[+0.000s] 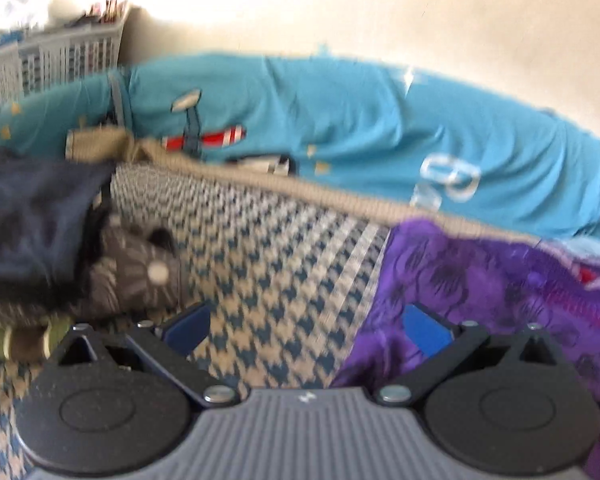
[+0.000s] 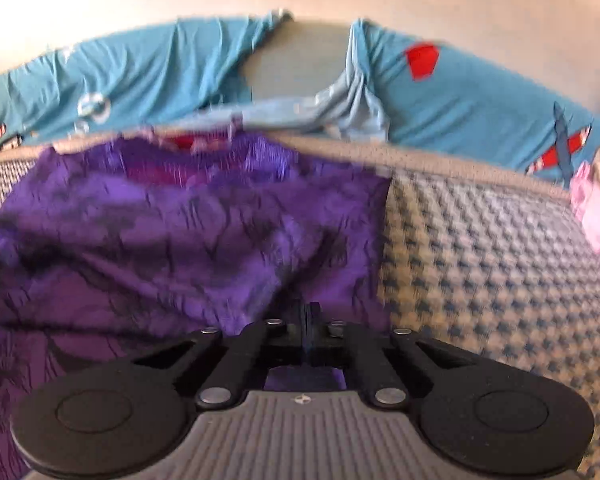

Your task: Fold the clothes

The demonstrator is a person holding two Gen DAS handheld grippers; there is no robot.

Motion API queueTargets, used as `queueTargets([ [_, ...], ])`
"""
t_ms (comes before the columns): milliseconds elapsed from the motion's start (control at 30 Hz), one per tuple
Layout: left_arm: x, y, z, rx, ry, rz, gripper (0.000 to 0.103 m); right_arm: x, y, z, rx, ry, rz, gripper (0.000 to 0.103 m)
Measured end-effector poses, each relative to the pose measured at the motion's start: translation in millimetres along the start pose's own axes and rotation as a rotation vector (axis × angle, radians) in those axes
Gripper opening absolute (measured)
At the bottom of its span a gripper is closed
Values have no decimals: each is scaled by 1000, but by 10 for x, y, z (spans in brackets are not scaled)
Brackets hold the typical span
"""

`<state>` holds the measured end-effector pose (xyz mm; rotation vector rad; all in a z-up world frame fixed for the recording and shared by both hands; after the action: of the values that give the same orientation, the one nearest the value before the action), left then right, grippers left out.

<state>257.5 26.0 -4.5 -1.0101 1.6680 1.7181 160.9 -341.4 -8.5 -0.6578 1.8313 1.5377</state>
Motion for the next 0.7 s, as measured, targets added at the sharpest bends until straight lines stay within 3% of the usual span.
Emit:
queueTargets([
  [67, -35, 34, -28, 34, 5, -13, 103, -58, 74, 16, 21, 10, -52, 2],
  [233, 29, -92, -150, 143, -19, 60, 103, -161, 117, 186, -90, -40, -129, 3],
  [533, 112, -130, -222, 180, -60, 64, 103, -266, -50, 665, -211, -28, -155, 3],
  [700, 176, -252, -254, 159, -102, 114, 103, -247, -176, 820, -227, -15, -135, 3],
])
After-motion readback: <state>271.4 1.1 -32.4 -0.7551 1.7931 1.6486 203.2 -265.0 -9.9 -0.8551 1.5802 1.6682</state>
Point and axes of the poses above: each gripper's, at about its wrist camera, not at the fingertips, and y roughly against the way its jaws point, z to its left, x to its underside, the point moved 3 cm from there along -y, roughly the way its jaws point, and after that the axes turned 1 degree about -x, right-handed, at the moved point
